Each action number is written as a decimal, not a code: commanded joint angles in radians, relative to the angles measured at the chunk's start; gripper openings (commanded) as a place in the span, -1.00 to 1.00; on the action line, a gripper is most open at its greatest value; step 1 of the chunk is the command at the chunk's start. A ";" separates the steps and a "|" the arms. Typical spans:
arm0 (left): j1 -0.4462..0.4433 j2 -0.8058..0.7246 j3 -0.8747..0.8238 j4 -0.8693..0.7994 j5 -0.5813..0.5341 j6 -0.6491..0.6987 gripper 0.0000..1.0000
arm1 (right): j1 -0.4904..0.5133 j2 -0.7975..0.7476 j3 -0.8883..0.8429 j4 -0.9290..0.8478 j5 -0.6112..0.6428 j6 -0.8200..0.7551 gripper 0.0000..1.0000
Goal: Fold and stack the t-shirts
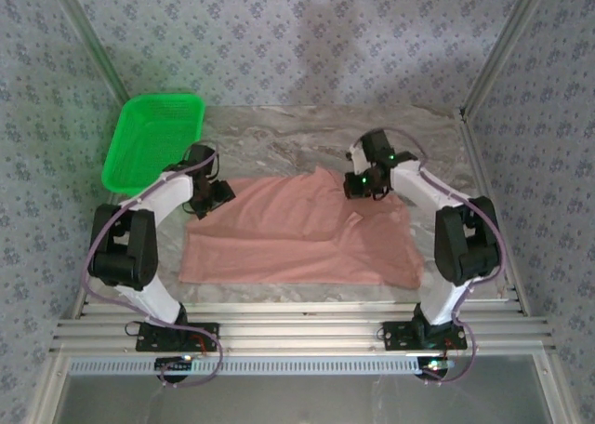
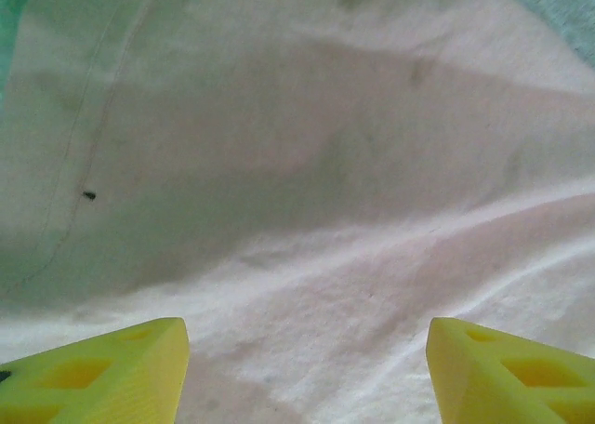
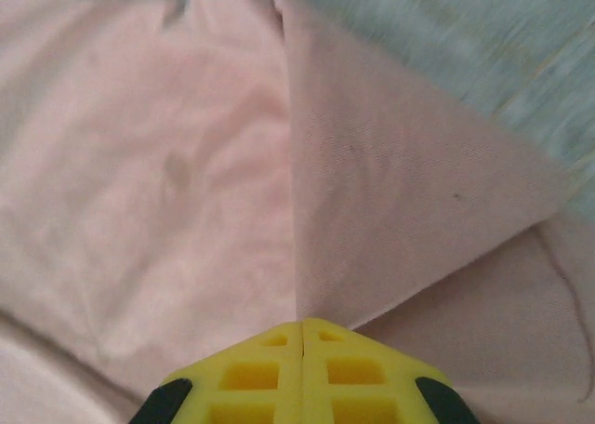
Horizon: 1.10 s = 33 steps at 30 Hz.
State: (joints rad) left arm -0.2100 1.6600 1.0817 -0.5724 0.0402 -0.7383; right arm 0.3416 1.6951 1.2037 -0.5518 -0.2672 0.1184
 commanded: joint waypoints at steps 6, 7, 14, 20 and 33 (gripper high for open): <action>-0.009 -0.084 -0.076 0.013 0.018 -0.026 0.36 | 0.094 -0.110 -0.225 -0.081 0.001 0.041 -1.00; -0.009 -0.086 -0.080 0.012 0.017 -0.024 0.36 | 0.097 -0.098 -0.233 -0.094 0.007 0.044 -0.93; -0.010 -0.105 -0.089 0.008 0.023 -0.022 0.36 | -0.011 -0.183 -0.227 -0.018 -0.124 0.153 0.02; -0.011 -0.145 -0.095 0.025 0.045 0.001 0.36 | -0.172 -0.167 -0.141 0.010 -0.223 0.199 0.09; -0.011 -0.325 -0.090 0.074 0.035 0.096 0.54 | -0.205 0.152 0.014 -0.013 -0.217 0.181 -0.06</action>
State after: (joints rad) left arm -0.2161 1.3949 0.9916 -0.5182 0.0818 -0.6849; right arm 0.1432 1.8275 1.1770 -0.5461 -0.4793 0.2855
